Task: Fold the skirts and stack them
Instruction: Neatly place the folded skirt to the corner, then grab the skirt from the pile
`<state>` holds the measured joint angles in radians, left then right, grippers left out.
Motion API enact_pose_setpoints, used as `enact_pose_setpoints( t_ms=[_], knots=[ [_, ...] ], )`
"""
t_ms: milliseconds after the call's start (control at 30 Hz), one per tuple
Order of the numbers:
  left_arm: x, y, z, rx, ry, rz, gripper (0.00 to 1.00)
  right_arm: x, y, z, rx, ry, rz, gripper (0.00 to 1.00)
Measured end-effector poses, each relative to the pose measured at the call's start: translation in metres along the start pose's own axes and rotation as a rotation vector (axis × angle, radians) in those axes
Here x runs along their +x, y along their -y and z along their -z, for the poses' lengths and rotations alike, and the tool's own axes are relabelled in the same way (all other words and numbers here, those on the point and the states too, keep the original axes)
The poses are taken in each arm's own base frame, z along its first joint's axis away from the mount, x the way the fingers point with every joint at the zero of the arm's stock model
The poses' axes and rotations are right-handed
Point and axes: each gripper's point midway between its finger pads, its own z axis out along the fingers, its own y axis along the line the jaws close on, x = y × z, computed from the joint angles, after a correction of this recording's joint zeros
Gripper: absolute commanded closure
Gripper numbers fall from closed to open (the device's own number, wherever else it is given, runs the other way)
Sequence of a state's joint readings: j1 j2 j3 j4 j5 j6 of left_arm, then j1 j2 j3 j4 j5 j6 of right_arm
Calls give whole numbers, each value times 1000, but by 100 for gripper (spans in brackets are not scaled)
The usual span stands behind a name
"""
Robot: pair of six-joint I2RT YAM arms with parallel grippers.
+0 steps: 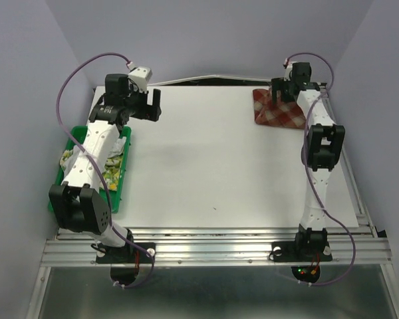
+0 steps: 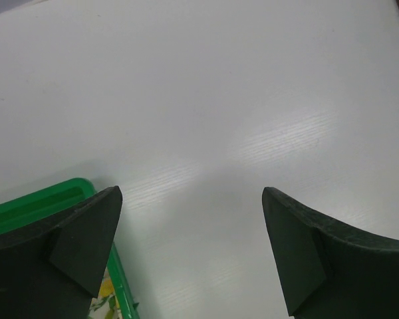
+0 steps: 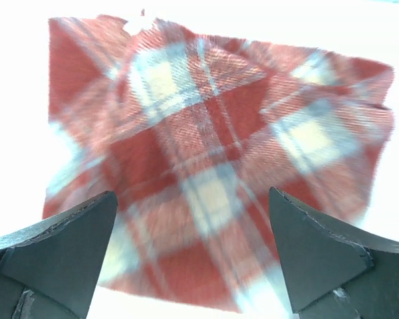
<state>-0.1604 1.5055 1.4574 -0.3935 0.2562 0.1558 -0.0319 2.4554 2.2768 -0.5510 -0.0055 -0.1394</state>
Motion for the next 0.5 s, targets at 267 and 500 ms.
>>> enact_pose_setpoints(
  t_ms=[267, 500],
  knots=[
    [-23, -85, 46, -217, 15, 22, 16, -97, -21, 172, -131, 248, 30, 0],
    [78, -198, 98, -508, -246, 63, 19, -66, -69, 261, -325, 272, 68, 0]
  ],
)
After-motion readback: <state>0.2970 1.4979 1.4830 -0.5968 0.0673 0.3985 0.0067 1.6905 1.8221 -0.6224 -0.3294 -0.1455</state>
